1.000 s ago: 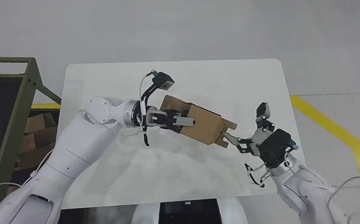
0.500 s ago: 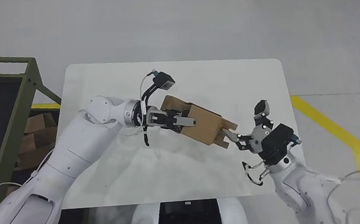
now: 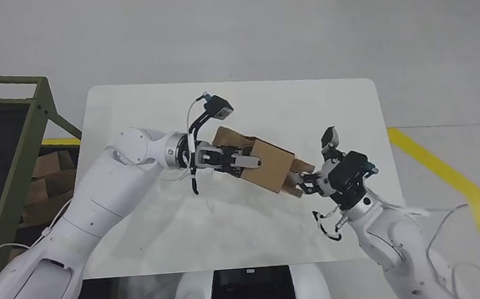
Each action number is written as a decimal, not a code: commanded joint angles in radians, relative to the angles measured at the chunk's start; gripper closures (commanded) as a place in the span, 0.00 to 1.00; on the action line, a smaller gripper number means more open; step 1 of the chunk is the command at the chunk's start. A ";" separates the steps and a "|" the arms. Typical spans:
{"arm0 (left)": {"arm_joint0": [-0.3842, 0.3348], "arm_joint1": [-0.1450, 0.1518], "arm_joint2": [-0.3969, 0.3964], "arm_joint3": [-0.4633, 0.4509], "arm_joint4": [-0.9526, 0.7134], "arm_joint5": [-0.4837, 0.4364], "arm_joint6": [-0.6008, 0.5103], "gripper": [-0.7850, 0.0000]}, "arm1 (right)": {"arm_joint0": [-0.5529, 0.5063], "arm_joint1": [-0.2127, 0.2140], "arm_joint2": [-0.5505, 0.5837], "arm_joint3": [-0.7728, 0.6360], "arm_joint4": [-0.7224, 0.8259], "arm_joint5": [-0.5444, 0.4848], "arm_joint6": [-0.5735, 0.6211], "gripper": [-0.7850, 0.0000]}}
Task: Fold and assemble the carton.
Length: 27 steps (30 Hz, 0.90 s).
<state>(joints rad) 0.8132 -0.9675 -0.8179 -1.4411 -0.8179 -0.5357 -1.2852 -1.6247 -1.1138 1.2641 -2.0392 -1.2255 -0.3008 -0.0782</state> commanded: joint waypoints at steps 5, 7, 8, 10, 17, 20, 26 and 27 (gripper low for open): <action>0.001 -0.002 -0.003 0.002 -0.001 0.002 -0.002 1.00 | 0.017 -0.003 -0.007 0.010 0.012 -0.022 0.004 0.00; 0.002 -0.003 -0.005 0.003 -0.002 0.003 -0.003 1.00 | 0.016 -0.003 -0.004 0.015 0.021 -0.030 -0.003 0.00; 0.003 -0.003 -0.007 0.003 -0.003 0.004 -0.004 1.00 | 0.014 -0.003 0.000 0.019 0.026 -0.035 -0.009 0.00; 0.004 -0.003 -0.009 0.003 -0.003 0.005 -0.005 1.00 | 0.007 -0.001 0.015 0.027 0.040 -0.050 -0.026 0.00; 0.010 -0.004 -0.019 0.002 -0.003 0.008 -0.008 1.00 | -0.048 0.010 0.115 0.070 0.125 -0.173 -0.116 0.00; 0.011 -0.005 -0.022 0.002 -0.002 0.010 -0.010 1.00 | -0.069 0.018 0.162 0.100 0.188 -0.275 -0.129 0.00; 0.014 -0.006 -0.025 -0.001 0.002 0.009 -0.009 1.00 | -0.066 0.035 0.246 0.194 0.395 -0.424 0.025 0.00; 0.014 -0.006 -0.026 -0.001 0.003 0.009 -0.009 1.00 | -0.057 0.037 0.252 0.205 0.442 -0.426 0.066 0.00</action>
<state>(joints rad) 0.8270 -0.9737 -0.8433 -1.4419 -0.8160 -0.5264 -1.2945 -1.6917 -1.0787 1.5088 -1.8459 -0.8411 -0.7261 -0.0685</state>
